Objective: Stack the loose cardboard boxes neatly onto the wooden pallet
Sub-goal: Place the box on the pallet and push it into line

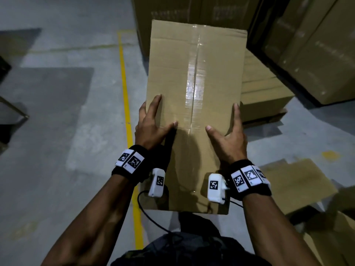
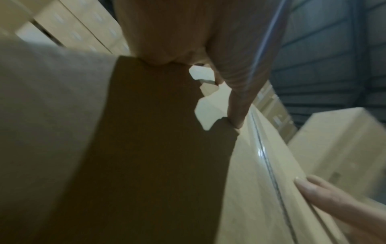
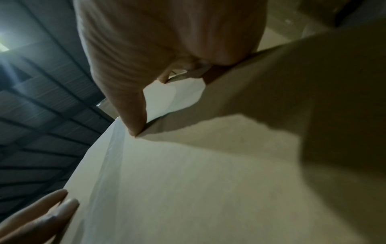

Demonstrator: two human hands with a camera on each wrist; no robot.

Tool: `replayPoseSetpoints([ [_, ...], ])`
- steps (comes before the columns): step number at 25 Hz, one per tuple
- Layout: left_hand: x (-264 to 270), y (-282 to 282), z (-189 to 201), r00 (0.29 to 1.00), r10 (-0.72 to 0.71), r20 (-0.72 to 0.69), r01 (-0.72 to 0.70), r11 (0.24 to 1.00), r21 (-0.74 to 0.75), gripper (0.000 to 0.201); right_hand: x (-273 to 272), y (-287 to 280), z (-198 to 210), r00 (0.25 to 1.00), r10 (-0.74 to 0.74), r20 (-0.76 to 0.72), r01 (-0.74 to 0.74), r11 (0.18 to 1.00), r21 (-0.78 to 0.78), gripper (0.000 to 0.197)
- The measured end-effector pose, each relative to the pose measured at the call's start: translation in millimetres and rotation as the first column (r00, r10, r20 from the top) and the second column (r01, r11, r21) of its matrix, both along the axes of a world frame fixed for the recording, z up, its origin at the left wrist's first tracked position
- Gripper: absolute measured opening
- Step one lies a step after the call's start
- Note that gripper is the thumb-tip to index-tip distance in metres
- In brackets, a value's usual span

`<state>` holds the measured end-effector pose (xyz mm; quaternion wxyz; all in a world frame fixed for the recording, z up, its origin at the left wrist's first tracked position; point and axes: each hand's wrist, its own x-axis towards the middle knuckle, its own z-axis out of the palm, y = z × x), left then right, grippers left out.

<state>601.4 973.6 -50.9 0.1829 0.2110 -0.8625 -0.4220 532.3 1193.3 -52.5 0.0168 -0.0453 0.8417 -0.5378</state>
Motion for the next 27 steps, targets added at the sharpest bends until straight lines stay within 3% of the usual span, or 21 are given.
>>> replayPoseSetpoints([
  [7,-94.7,-96.1,30.3,0.981,0.186,-0.055,-0.184,0.982,0.034,0.090,-134.1,-110.9,36.2,0.976,0.186,-0.108,-0.184,0.982,0.029,0.105],
  [12,-157.4,-183.0,18.8,0.976,0.202,-0.080,-0.200,0.979,0.031,0.090,-202.8,-198.7,29.3,0.969,0.225,-0.105,-0.220,0.974,0.058,0.108],
  [16,-219.1,-278.7,6.7,0.982,0.159,-0.098,-0.155,0.987,0.051,0.089,-255.0,-290.7,21.4,0.981,0.174,-0.085,-0.169,0.983,0.066,0.113],
  [21,-290.1,-390.8,22.1,0.990,0.102,-0.094,-0.091,0.990,0.111,0.104,-303.9,-397.1,28.9,0.998,0.054,-0.021,-0.053,0.997,0.050,0.119],
  [27,-376.4,-476.4,20.2,0.998,0.056,-0.023,-0.050,0.976,0.210,0.114,-369.9,-479.7,30.1,0.999,-0.049,0.019,0.048,0.998,0.046,0.119],
])
